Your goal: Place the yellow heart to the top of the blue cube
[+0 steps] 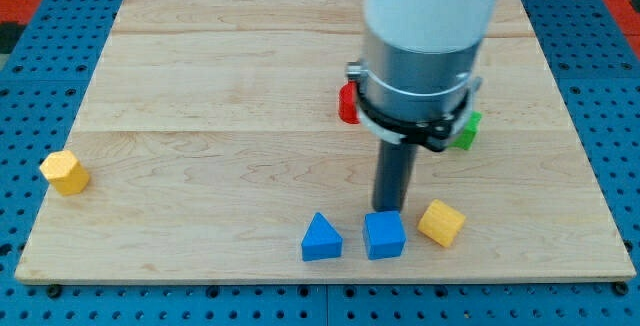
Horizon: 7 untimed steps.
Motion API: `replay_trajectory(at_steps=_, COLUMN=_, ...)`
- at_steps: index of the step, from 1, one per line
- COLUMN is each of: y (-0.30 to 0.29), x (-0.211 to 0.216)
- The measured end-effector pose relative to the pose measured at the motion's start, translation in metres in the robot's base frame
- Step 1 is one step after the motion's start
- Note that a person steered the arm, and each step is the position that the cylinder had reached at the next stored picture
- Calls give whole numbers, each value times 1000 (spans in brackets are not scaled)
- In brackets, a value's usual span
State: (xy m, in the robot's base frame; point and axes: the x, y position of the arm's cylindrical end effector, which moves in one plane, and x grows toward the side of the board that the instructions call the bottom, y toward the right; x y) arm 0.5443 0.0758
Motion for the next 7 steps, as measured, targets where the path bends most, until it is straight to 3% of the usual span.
replay_trajectory(at_steps=1, y=2, x=-33)
replay_trajectory(at_steps=3, y=69, x=-43)
replay_trajectory(at_steps=5, y=116, x=24)
replay_trajectory(at_steps=6, y=79, x=48)
replay_trajectory(at_steps=7, y=40, x=22)
